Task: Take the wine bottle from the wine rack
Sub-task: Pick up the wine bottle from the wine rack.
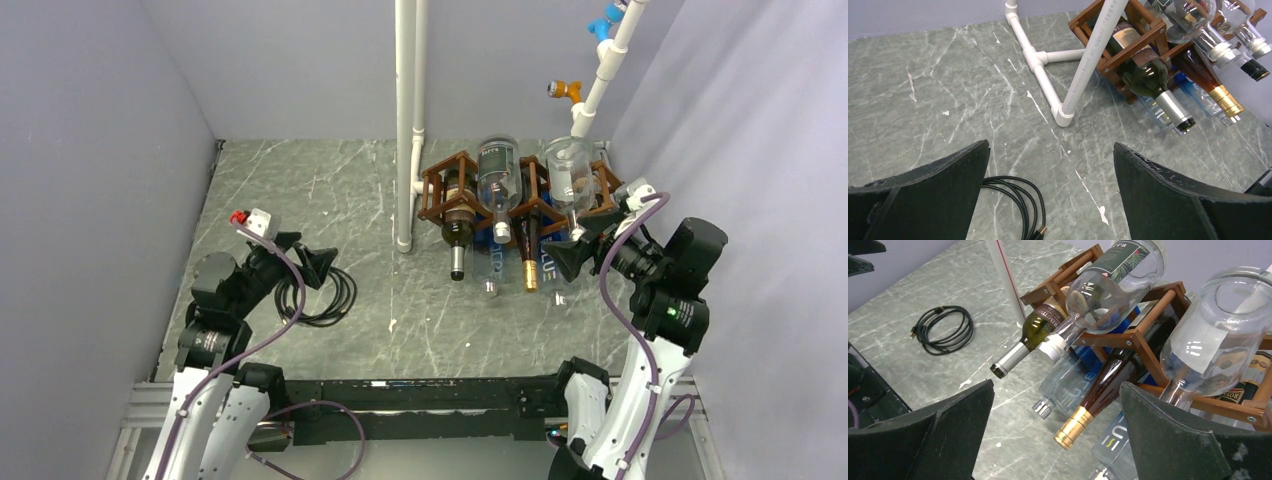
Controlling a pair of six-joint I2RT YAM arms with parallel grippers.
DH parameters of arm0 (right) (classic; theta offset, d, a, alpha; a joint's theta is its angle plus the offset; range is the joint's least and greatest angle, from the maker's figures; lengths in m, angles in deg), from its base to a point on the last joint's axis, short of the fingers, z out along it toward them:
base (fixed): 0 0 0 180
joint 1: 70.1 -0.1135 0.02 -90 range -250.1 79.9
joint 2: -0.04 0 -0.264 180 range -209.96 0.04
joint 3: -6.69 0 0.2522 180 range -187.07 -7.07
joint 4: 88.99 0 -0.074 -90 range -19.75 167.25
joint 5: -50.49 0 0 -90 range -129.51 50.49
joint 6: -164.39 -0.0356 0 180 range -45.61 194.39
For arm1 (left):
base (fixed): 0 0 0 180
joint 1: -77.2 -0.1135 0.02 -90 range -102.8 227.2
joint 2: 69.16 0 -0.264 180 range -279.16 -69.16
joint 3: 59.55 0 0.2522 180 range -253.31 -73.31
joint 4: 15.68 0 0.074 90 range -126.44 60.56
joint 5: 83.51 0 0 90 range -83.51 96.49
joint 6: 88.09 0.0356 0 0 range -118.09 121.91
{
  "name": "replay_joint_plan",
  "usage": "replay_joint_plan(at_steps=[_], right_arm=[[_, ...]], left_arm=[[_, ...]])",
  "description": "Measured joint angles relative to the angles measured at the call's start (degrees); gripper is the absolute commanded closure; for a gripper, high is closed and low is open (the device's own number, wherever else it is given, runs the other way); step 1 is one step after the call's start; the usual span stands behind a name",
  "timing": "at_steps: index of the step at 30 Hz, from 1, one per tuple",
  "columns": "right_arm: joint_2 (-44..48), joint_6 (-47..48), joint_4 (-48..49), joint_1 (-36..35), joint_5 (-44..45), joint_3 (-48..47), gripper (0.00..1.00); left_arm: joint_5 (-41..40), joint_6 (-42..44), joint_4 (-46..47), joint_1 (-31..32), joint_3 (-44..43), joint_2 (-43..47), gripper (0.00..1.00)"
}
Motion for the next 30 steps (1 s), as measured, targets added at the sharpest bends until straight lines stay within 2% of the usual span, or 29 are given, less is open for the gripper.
replay_joint_plan(at_steps=[8,14,30], right_arm=[[1.20,-0.96,1.33,0.04,-1.97,1.60,0.00],[-1.18,-0.98,1.68,0.04,-3.06,1.55,0.00],[-3.32,2.58,-0.79,0.07,-0.42,0.68,0.00]], left_arm=[[3.37,-0.24,0.37,-1.88,0.50,-2.01,0.01],[5.33,-0.24,1.27,-3.67,0.61,-3.19,0.01],[7.45,-0.33,2.49,-4.46,0.61,-7.87,0.01]])
